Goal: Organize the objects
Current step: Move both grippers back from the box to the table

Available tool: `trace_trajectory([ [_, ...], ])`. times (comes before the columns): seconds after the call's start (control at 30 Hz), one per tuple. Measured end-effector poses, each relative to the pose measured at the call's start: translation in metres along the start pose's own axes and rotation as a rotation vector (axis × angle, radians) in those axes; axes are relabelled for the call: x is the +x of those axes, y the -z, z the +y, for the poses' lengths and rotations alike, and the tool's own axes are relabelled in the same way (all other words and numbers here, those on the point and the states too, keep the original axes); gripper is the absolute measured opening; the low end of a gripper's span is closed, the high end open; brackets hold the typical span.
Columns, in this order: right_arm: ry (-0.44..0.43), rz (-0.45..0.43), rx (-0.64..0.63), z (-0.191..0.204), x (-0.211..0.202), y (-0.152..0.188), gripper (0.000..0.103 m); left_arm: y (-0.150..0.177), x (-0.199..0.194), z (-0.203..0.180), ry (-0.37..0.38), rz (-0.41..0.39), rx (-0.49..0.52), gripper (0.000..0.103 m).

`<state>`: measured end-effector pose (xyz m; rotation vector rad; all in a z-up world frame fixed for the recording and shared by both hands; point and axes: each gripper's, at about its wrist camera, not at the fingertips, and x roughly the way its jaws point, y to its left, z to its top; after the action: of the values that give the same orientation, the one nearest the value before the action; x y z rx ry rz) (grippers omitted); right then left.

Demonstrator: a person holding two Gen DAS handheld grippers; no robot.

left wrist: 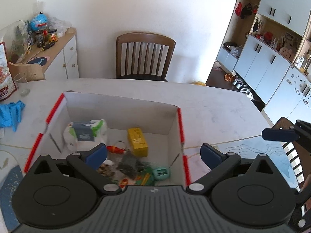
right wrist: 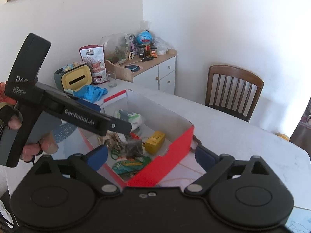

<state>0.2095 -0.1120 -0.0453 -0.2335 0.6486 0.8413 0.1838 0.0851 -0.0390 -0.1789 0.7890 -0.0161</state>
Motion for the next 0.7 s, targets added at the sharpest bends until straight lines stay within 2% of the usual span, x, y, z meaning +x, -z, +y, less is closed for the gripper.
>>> trace_trajectory([
  [0.33,0.012,0.005,0.042,-0.052,-0.015,0.025,0.099,-0.007,0.021,-0.056,0.001,-0.003,0.022,0.103],
  [0.7,-0.004,0.043,0.083,-0.103,-0.008,0.063,0.099,-0.022,0.063,-0.121,0.008,0.029,0.066,0.103],
])
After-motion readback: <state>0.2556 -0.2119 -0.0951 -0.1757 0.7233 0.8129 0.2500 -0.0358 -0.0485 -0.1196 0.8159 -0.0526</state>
